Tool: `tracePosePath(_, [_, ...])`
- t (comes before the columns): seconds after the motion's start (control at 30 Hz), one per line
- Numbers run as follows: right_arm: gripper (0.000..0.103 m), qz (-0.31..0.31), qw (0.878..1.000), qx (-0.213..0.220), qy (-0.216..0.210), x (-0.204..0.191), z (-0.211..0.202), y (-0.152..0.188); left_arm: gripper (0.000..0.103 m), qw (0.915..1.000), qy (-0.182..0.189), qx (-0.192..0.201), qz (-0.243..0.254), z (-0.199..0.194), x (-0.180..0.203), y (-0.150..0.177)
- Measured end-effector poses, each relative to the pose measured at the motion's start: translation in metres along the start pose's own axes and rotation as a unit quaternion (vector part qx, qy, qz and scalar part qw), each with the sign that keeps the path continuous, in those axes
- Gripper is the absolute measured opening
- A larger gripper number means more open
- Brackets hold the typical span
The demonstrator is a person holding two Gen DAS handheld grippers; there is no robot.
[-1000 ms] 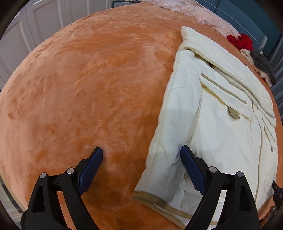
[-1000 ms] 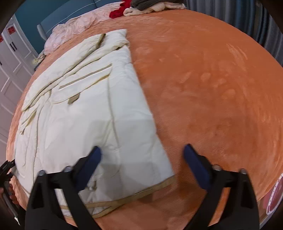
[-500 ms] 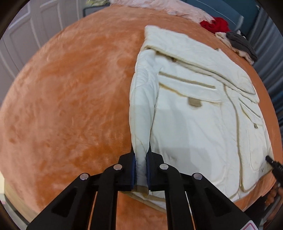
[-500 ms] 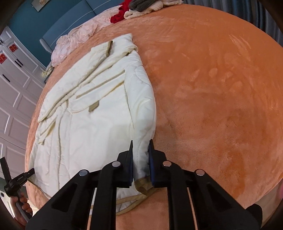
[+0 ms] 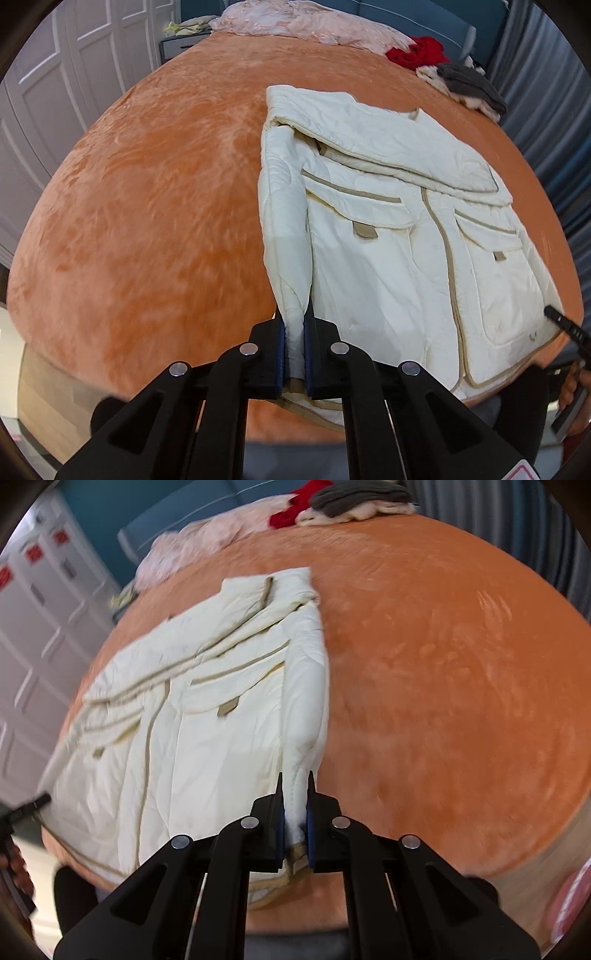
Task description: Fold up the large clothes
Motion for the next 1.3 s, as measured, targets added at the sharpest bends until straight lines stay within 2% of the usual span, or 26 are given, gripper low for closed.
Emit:
tracePosePath(0.1, [0.007, -0.042, 0.999, -0.023, 0.013, -0.002, -0.013, 0.031, 0.005, 0.9998, -0.003, -0.016, 0.012, -0.008, -0.004, 0.039])
tracePosePath(0.23, [0.007, -0.080, 0.995, -0.058, 0.009, -0.006, -0.032, 0.078, 0.005, 0.9989, 0.019, -0.042, 0.008, -0.026, -0.014, 0.086])
tracePosePath(0.3, [0.007, -0.094, 0.994, -0.058, -0.001, -0.012, -0.050, 0.086, 0.005, 0.9985, 0.033, -0.043, 0.000, -0.039, -0.016, 0.095])
tracePosePath(0.37, [0.007, -0.099, 0.994, -0.033, -0.011, -0.020, -0.071, 0.077, 0.005, 0.9985, 0.046, -0.029, -0.008, -0.055, -0.017, 0.090])
tracePosePath(0.43, [0.007, -0.094, 0.995, 0.009, -0.019, -0.027, -0.092, 0.053, 0.004, 0.9977, 0.065, 0.000, -0.016, -0.077, -0.015, 0.070])
tracePosePath(0.5, [0.007, -0.080, 0.994, 0.061, -0.037, -0.032, -0.110, 0.008, 0.004, 0.9967, 0.073, 0.035, -0.007, -0.096, -0.008, 0.038])
tracePosePath(0.6, [0.007, -0.062, 0.990, 0.117, -0.040, -0.036, -0.114, -0.064, 0.004, 0.9948, 0.053, 0.086, 0.014, -0.111, 0.003, -0.025])
tracePosePath(0.67, [0.007, -0.041, 0.989, 0.132, -0.045, -0.035, -0.105, -0.105, 0.005, 0.9933, 0.038, 0.108, 0.015, -0.112, 0.005, -0.062])
tracePosePath(0.7, [0.007, -0.024, 0.989, 0.135, -0.056, -0.033, -0.094, -0.134, 0.005, 0.9925, 0.033, 0.118, 0.007, -0.108, 0.003, -0.092])
tracePosePath(0.8, [0.010, 0.017, 0.988, 0.132, -0.073, -0.029, -0.068, -0.187, 0.006, 0.9922, 0.028, 0.120, -0.017, -0.086, -0.003, -0.148])
tracePosePath(0.9, [0.020, 0.062, 0.986, 0.119, -0.095, -0.021, -0.034, -0.234, 0.012, 0.9935, 0.013, 0.106, -0.041, -0.042, -0.013, -0.199])
tracePosePath(0.97, [0.042, 0.089, 0.980, 0.133, -0.119, -0.016, -0.028, -0.246, 0.017, 0.9946, 0.013, 0.088, -0.052, -0.018, -0.018, -0.215])
tracePosePath(1.03, [0.047, 0.113, 0.970, 0.161, -0.142, -0.009, -0.036, -0.261, 0.018, 0.9953, 0.029, 0.068, -0.064, 0.008, -0.022, -0.229])
tracePosePath(1.13, [0.048, 0.116, 0.966, 0.180, -0.147, -0.001, -0.048, -0.273, 0.019, 0.9952, 0.027, 0.052, -0.078, 0.030, -0.025, -0.239])
tracePosePath(1.23, [0.048, 0.093, 0.974, 0.172, -0.118, -0.003, -0.045, -0.266, 0.020, 0.9945, 0.033, 0.061, -0.079, 0.032, -0.030, -0.242])
tracePosePath(1.3, [0.048, 0.063, 0.983, 0.154, -0.079, -0.009, -0.031, -0.253, 0.020, 0.9941, 0.045, 0.061, -0.078, 0.032, -0.034, -0.243])
Point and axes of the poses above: each gripper's, at about its wrist camera, not at the fingertips, and z roughly the way its jaws point, x to its right, y to its underside, the point moved 8 cm from there along z, roughly the way its jaws point, and after that the axes turned 14 degrees about -x, right-handed, at the moved point
